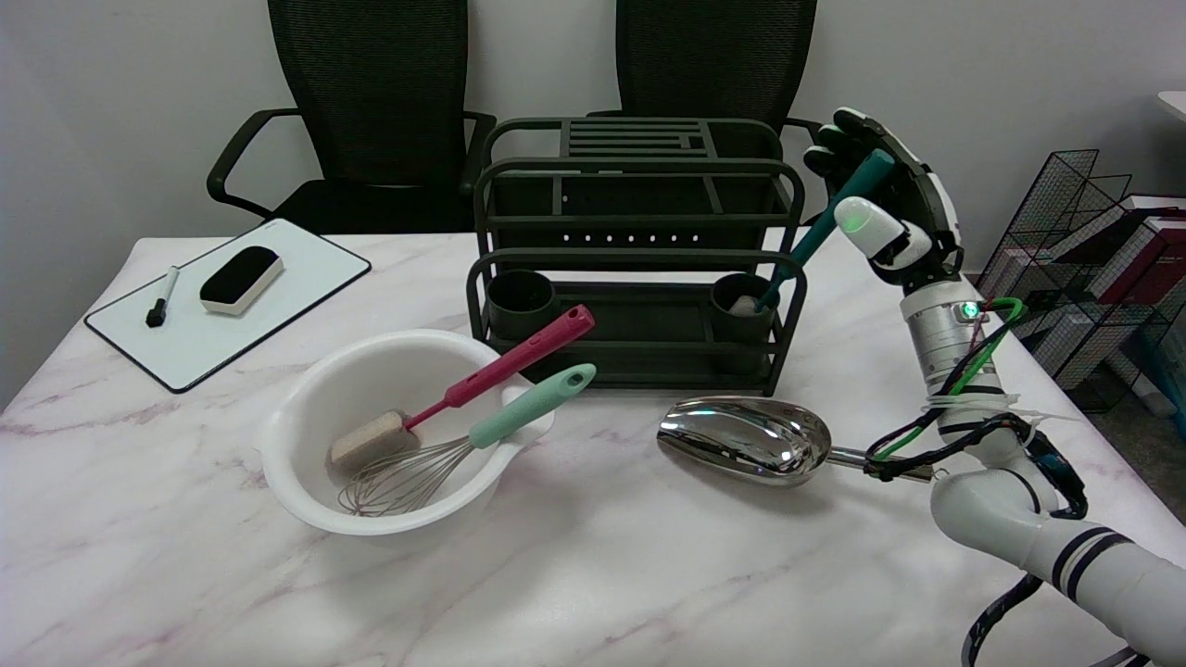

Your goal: Pick up the blue sponge bottle brush.

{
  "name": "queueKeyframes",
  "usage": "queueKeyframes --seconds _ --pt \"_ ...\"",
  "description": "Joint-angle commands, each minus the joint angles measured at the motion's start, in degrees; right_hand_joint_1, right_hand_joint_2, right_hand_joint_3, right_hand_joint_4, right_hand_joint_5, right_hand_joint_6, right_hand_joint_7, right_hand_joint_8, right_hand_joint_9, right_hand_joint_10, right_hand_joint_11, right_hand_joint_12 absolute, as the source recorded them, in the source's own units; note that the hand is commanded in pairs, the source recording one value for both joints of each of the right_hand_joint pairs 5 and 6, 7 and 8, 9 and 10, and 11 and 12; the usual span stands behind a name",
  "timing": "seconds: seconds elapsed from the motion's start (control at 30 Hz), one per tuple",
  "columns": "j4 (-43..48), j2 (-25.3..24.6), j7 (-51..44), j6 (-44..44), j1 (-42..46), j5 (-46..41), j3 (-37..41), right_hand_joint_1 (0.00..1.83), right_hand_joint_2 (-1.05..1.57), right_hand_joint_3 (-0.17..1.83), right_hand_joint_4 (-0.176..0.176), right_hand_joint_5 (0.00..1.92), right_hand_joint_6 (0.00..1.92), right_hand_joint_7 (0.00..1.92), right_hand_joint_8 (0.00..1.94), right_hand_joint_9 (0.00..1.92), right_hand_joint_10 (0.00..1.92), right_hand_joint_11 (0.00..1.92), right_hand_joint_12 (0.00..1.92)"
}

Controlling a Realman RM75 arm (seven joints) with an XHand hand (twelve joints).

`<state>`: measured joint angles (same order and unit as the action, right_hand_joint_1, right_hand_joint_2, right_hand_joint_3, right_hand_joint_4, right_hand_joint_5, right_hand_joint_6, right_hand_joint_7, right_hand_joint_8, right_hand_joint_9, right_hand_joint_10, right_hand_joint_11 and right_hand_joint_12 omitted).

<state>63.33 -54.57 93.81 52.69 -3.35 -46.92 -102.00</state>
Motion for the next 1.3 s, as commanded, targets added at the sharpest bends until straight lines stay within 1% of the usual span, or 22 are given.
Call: queueKeyframes --seconds 0.03,0.07,0.13,0.27,0.4,0.63,0.7,0.83,0.87,0.9,0.93,0.97,1.0,1.13,1.23,1.27,1.3 --pt "0.3 -0.1 0.0 -0.2 -0.7 -0.1 -0.6 1.17 -0.03 0.89 0.0 0.54 0.54 0.69 0.69 0.72 0.72 0.55 0.55" --pt "0.4 -0.1 0.0 -0.2 -0.7 -0.2 -0.5 1.17 -0.01 0.89 0.0 0.55 0.55 0.72 0.72 0.74 0.74 0.57 0.57" --pt "0.5 -0.1 0.0 -0.2 -0.7 -0.2 -0.5 1.18 0.03 0.86 0.0 0.56 0.56 0.79 0.79 0.89 0.89 0.68 0.68" --pt "0.5 -0.1 0.0 -0.2 -0.8 -0.2 -0.4 1.18 0.12 0.81 0.0 0.59 0.59 0.94 0.94 1.1 1.1 0.89 0.89" --pt "0.4 -0.1 0.0 -0.2 -0.8 -0.4 -0.4 1.18 0.14 0.81 0.0 0.61 0.61 0.98 0.98 1.14 1.14 0.95 0.95" --pt "0.2 -0.1 0.0 -0.2 -0.8 -1.2 -0.5 1.18 0.16 0.81 0.0 0.62 0.62 0.99 0.99 1.17 1.17 0.96 0.96" --pt "0.0 -0.1 0.0 -0.2 -0.8 -1.2 -0.5 1.18 0.15 0.82 0.0 0.63 0.63 0.99 0.99 1.14 1.14 0.9 0.9" --pt "-0.2 -0.1 0.0 -0.2 -0.8 -1.2 -0.5 1.17 0.08 0.89 0.0 0.64 0.64 0.97 0.97 0.97 0.97 0.65 0.65" --pt "-0.2 -0.1 0.0 -0.2 -0.9 -1.2 -0.5 1.16 0.04 0.94 0.0 0.64 0.64 0.96 0.96 0.86 0.86 0.57 0.57" --pt "-0.2 -0.1 0.0 -0.2 -0.9 -1.2 -0.5 1.16 0.03 0.96 0.0 0.64 0.64 0.95 0.95 0.8 0.8 0.52 0.52" --pt "-0.2 -0.1 0.0 -0.2 -0.9 -1.2 -0.4 1.16 0.0 0.98 0.0 0.64 0.64 0.92 0.92 0.69 0.69 0.45 0.45" --pt "-0.2 -0.1 0.0 -0.2 -1.0 -1.2 -0.4 1.16 -0.01 0.99 0.0 0.64 0.64 0.91 0.91 0.65 0.65 0.42 0.42" --pt "-0.2 -0.1 0.0 -0.2 -1.1 -1.2 -0.4 1.15 -0.02 1.0 0.0 0.64 0.64 0.89 0.89 0.63 0.63 0.32 0.32" --pt "-0.2 -0.1 0.0 -0.1 -1.2 -1.6 -0.4 1.14 -0.05 1.03 0.0 0.63 0.63 0.86 0.86 0.59 0.59 0.3 0.3" --pt "0.1 -0.1 0.0 0.3 -1.0 -1.6 -0.3 1.14 -0.05 1.03 0.0 0.62 0.62 0.85 0.85 0.61 0.61 0.28 0.28" --pt "0.3 -0.1 0.0 0.4 -1.0 -1.6 -0.2 1.14 -0.05 1.03 0.0 0.62 0.62 0.85 0.85 0.63 0.63 0.31 0.31" --pt "0.6 -0.1 0.0 0.5 -0.9 -1.6 -0.1 1.14 -0.05 1.02 0.0 0.62 0.62 0.85 0.85 0.64 0.64 0.4 0.4"
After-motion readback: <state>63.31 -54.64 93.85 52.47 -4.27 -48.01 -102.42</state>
